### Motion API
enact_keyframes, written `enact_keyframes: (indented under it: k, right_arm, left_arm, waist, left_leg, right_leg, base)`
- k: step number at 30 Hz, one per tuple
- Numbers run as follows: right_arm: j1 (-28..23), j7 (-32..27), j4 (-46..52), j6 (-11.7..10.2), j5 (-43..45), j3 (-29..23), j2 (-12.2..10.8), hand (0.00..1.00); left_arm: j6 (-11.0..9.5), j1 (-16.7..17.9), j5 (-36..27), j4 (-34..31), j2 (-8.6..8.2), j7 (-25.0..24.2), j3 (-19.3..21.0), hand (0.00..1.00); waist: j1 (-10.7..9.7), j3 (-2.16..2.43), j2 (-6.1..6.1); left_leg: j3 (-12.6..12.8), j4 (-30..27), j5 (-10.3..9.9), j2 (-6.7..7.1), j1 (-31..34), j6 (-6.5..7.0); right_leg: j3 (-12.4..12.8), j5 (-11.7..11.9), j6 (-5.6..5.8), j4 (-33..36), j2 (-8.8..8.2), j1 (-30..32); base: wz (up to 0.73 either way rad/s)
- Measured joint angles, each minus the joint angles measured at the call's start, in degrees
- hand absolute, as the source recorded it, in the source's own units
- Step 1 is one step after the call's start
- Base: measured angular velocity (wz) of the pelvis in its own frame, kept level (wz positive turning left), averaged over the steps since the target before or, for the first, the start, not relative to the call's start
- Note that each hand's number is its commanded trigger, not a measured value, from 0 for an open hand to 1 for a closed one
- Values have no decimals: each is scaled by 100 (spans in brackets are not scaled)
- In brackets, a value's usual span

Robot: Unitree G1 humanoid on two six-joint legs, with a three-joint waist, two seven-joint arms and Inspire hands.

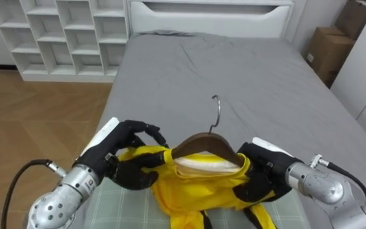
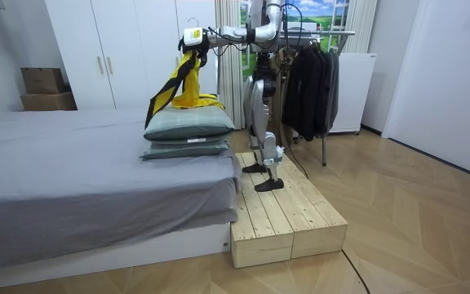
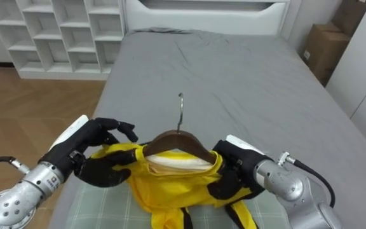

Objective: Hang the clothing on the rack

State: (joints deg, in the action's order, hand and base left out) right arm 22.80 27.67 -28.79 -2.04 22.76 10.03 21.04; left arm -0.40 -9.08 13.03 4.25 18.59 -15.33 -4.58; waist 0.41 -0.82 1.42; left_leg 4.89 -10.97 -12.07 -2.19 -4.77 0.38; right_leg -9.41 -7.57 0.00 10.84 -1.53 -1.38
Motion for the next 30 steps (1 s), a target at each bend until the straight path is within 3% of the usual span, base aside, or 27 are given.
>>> enact_keyframes:
  k: [30]
  right_arm:
    - [-56, 51, 1, 91, 248, -6, 16, 100]
  left_arm:
    - [-9, 1, -228, 18, -16, -163, -1, 0]
  waist:
    - [-17, 4, 8]
  left_leg:
    - [71, -35, 0, 0, -8, 0]
  right_leg:
    - [16, 7, -11, 14, 1, -2]
  base:
    - [0]
